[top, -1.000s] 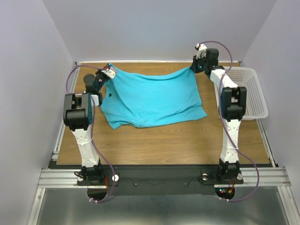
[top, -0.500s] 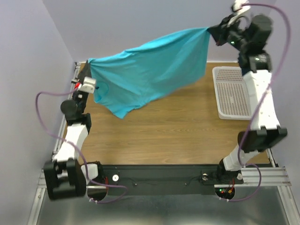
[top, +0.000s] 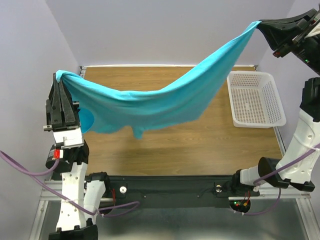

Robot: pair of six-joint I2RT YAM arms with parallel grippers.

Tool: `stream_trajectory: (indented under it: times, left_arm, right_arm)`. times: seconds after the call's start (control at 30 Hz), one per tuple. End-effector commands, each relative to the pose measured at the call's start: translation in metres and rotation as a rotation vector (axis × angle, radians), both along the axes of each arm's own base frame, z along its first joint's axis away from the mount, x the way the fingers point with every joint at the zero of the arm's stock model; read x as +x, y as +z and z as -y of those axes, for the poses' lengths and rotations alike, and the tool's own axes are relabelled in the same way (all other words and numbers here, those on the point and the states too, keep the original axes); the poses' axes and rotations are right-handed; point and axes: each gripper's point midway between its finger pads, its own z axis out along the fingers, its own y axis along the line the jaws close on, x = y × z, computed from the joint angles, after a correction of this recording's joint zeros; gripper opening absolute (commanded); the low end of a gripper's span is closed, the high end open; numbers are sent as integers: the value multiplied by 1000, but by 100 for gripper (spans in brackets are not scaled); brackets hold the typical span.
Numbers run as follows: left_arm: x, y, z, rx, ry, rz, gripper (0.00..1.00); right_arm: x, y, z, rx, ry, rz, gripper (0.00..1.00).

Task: Fold and stack the t-shirts
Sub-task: Flatten the tshirt out

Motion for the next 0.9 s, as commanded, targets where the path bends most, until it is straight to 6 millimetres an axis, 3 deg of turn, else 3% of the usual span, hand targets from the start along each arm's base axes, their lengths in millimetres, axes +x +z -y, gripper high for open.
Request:
stream_trajectory:
  times: [0.0,0.1,0.13,0.2,0.23,0.27,0.33,0.37,0.47,0.5,0.53,0.57,0.6,0.67,0.7,0.73,0.77,0.8,0.87]
  left_arm:
    - [-20,10,-6,-40,6,65,0]
    - [12,-11,-6,-29,1,-22,0]
    - [28,-26,-3,-14,-7,-70,0]
    - [64,-53,2,39,-2,-169,0]
    - [84,-75,9,74,-30,-237,0]
    - [111,-98,14,111,-46,-313,0]
    - [142,-140,26,208,-57,-417,0]
    - [170,-170,29,239,-70,-503,0]
    - [207,-227,37,338,-52,-621,0]
    - [232,-264,41,356,-70,-713,0]
    - [244,-282,40,359,-64,-757,0]
    - [256,-293,41,374,-63,-785,0]
    - [277,-331,40,377,-66,-872,0]
    - [299,-349,40,375,-47,-903,0]
    - [314,-381,37,373,-33,-968,0]
    - [323,-391,35,363,-12,-990,0]
    - [333,-391,35,387,24,-972,0]
    - [344,-407,31,377,48,-1006,0]
    - [366,-402,25,364,83,-1018,0]
  right_arm:
    - [17,-22,7,24,10,-124,1]
    - [54,-55,17,16,-16,-207,1]
    - [77,-87,21,26,-18,-300,1]
    - [100,-122,24,27,-3,-374,1]
    - [108,-144,24,38,12,-423,1]
    - [126,-185,25,53,35,-501,1]
    - [143,-235,23,62,55,-589,1]
    - [155,-279,25,76,49,-663,1]
    - [178,-354,24,71,39,-773,1]
    - [187,-384,24,58,27,-807,1]
    - [193,-405,19,46,31,-843,1]
    - [208,-449,18,46,21,-932,1]
    - [216,-470,18,38,4,-972,0]
    - [234,-503,12,27,-11,-1030,1]
    - [246,-536,13,27,-39,-1094,1]
    - [253,-552,10,28,-54,-1126,1]
    - [267,-549,10,27,-65,-1108,1]
    - [273,-571,9,31,-78,-1149,1]
    - [284,-575,6,28,-94,-1147,1]
